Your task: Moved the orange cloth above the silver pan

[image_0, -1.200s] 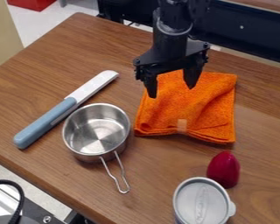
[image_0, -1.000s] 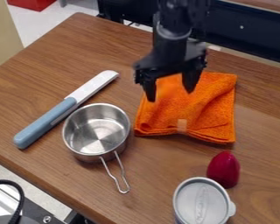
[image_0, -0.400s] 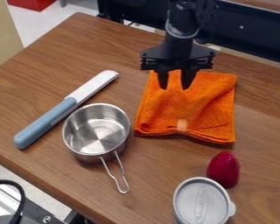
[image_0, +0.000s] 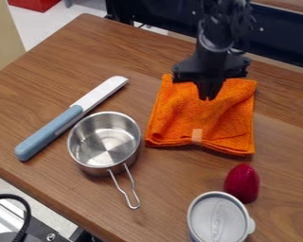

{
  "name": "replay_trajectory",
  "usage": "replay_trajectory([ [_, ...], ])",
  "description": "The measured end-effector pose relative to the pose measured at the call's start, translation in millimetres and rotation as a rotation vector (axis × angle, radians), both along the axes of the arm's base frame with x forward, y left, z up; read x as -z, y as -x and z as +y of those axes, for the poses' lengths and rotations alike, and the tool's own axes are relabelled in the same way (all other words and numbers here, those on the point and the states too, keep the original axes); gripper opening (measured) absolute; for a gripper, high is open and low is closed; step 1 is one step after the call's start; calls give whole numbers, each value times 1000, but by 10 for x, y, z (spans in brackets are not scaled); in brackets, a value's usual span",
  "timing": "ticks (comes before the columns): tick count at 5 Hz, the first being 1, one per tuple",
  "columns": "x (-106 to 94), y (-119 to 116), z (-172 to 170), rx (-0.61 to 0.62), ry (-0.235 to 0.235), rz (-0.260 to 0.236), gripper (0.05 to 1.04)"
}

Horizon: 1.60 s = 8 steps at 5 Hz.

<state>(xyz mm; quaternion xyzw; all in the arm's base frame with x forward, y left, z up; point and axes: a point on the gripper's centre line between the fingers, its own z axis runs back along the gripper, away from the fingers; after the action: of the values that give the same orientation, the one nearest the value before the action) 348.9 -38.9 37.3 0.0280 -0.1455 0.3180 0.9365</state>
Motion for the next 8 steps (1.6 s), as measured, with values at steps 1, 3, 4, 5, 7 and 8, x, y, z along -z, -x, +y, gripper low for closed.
replay_trajectory([
  [1, 149, 35, -20, -7, -28, 11, 52],
  [3, 280, 95, 72, -2, -50, 44, 52],
  [4, 301, -8, 202, 17, -74, 44, 52],
  [5, 296, -101, 296, 102, -122, 44, 52],
  [7, 299, -216, 335, 352, -213, 29, 52],
  [8, 328, -191, 335, 455, -238, 36, 52],
])
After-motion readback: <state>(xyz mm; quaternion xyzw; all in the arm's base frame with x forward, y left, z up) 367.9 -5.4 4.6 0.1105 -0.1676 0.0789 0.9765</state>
